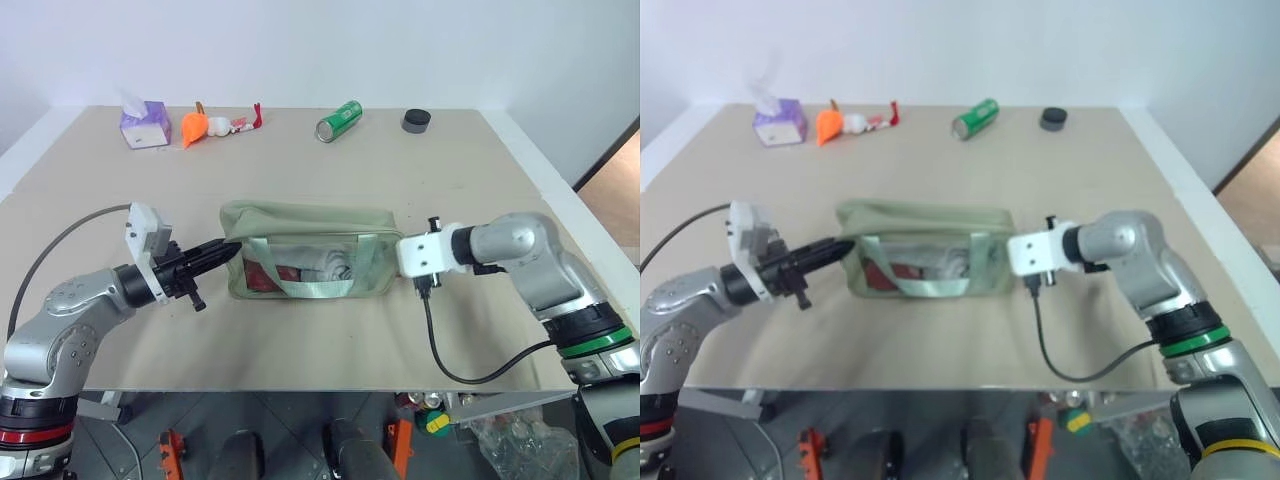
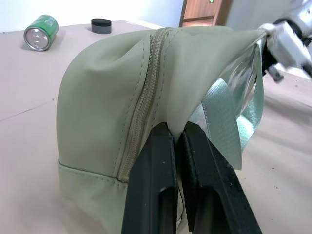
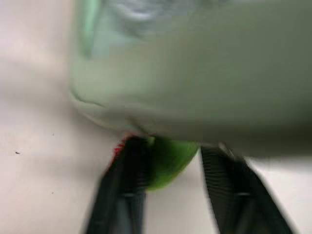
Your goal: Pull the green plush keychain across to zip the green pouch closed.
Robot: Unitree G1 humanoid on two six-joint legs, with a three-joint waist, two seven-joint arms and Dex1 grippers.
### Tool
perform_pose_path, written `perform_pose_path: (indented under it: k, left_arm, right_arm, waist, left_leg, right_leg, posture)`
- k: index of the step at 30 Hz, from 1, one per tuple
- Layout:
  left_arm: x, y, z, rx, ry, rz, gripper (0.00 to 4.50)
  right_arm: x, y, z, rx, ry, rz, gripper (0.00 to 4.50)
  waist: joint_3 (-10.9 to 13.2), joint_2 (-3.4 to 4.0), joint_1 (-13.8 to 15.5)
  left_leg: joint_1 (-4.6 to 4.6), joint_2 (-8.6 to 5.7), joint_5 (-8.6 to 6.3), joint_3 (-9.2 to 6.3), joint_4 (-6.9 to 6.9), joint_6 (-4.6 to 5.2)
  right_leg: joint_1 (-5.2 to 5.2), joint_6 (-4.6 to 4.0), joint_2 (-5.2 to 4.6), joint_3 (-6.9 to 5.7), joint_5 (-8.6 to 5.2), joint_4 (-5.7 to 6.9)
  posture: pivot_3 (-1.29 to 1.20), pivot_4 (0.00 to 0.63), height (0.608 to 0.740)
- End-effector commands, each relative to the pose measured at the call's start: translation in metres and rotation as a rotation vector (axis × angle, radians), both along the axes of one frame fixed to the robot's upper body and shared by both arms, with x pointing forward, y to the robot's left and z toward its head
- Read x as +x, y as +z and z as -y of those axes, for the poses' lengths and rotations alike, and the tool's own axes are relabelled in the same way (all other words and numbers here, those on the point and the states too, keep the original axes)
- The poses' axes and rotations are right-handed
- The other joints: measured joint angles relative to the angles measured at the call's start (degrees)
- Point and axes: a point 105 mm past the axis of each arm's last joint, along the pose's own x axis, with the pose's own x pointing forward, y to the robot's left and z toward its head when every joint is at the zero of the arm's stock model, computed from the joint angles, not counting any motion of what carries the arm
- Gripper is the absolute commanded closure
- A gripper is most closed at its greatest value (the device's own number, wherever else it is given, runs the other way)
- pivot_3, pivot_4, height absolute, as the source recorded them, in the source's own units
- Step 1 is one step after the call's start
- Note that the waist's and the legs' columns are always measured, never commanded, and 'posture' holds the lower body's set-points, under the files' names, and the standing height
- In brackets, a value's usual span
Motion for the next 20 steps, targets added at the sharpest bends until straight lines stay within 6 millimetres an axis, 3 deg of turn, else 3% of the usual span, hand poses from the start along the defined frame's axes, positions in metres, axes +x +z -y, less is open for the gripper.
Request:
perform_pose_path:
  k: [1, 4, 5, 11, 16, 20]
  left_arm:
    - [0.001, 0.025, -0.007, -0.084, 0.029, 0.063, 2.73]
    - [0.001, 0.038, -0.009, -0.118, 0.039, 0.082, 1.70]
    - [-0.002, 0.040, -0.009, -0.117, 0.029, 0.091, 1.45]
    - [-0.018, 0.049, -0.020, -0.129, 0.049, 0.113, 1.45]
    - [-0.030, 0.043, -0.057, -0.151, 0.169, 0.064, 1.45]
    - [-0.035, 0.027, -0.081, -0.160, 0.281, 0.010, 1.45]
  right_arm:
    - [0.006, 0.026, 0.022, 0.100, -0.112, -0.006, 1.16]
    - [0.008, 0.041, 0.034, 0.230, -0.185, -0.061, 0.14]
    - [0.005, 0.046, 0.038, 0.285, -0.200, -0.109, 0.12]
    - [-0.015, 0.062, 0.057, 0.538, -0.235, -0.307, 0.12]
    - [-0.026, 0.075, 0.073, 0.765, -0.273, -0.405, 0.12]
    - [-0.033, 0.076, 0.076, 0.916, -0.282, -0.464, 0.12]
  waist:
    - [0.0, -0.08, 0.1]
    - [0.1, -0.11, 0.1]
    - [0.1, -0.11, 0.0]
    - [0.1, -0.10, 0.0]
    - [0.1, -0.09, -0.2]
    - [0.1, -0.09, -0.2]
  left_leg:
    - [-0.05, 0.00, 0.00, -0.02, 0.00, 0.00]
    - [-0.22, 0.00, 0.00, -0.08, 0.03, 0.00]
    - [-0.23, -0.01, 0.00, -0.09, 0.03, 0.00]
    - [-0.30, -0.02, -0.10, -0.17, -0.02, 0.11]
    - [-0.36, -0.02, -0.11, -0.20, -0.01, 0.14]
    - [-0.35, -0.02, -0.11, -0.26, 0.03, 0.13]
  right_leg:
    - [-0.03, 0.00, 0.00, -0.02, 0.00, 0.00]
    - [-0.15, 0.01, 0.00, -0.06, 0.01, 0.00]
    - [-0.15, 0.01, 0.00, -0.07, 0.01, -0.01]
    - [-0.17, 0.06, -0.02, -0.09, -0.14, -0.03]
    - [-0.23, 0.03, -0.02, -0.14, -0.17, -0.02]
    - [-0.18, 0.01, -0.02, -0.21, -0.17, -0.02]
  posture:
    - [0.00, 0.150, 0.740]
    - [0.00, 0.150, 0.740]
    - [0.00, 0.150, 0.740]
    - [0.00, 0.150, 0.740]
    - [0.00, 0.150, 0.740]
    - [0.00, 0.150, 0.740]
